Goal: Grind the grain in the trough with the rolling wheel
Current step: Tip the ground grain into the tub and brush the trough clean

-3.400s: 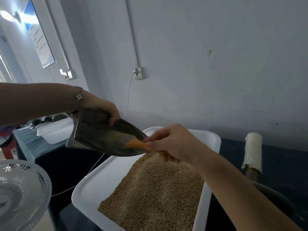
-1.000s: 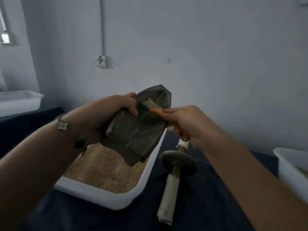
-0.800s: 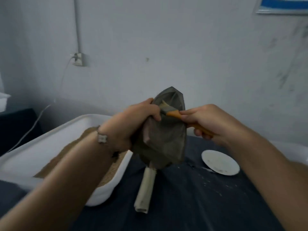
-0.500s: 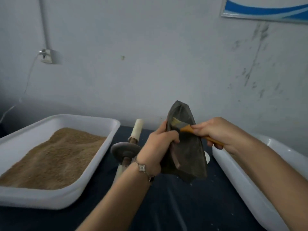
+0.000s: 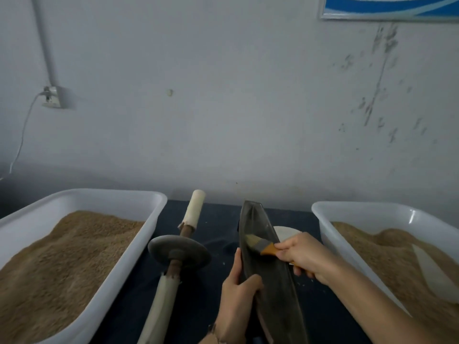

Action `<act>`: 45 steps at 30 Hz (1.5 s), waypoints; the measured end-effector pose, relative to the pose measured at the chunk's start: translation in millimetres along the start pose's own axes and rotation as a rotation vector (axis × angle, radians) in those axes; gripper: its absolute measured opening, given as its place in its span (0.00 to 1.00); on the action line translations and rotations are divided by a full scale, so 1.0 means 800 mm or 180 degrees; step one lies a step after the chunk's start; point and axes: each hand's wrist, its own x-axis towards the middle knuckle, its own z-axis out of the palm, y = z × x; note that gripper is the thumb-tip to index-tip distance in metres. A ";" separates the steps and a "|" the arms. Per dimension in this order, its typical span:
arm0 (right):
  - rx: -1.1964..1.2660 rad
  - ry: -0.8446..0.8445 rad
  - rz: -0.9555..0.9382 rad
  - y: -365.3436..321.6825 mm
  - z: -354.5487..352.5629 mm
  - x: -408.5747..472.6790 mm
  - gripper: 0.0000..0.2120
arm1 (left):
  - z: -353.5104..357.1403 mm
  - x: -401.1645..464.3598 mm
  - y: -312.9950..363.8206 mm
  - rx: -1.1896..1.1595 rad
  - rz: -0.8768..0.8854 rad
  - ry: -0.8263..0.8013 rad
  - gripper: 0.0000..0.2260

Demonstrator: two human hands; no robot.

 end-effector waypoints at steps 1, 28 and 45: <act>-0.0033 -0.0049 0.0033 0.000 0.004 0.003 0.18 | -0.004 0.004 -0.004 0.0021 -0.0020 0.0003 0.40; 0.0098 0.0116 0.0104 0.006 0.019 0.015 0.13 | -0.055 0.028 -0.041 -0.0035 -0.0078 0.0010 0.33; -0.0458 0.1090 0.0500 0.092 0.020 0.047 0.12 | -0.054 0.026 -0.019 0.1393 0.0056 0.0382 0.29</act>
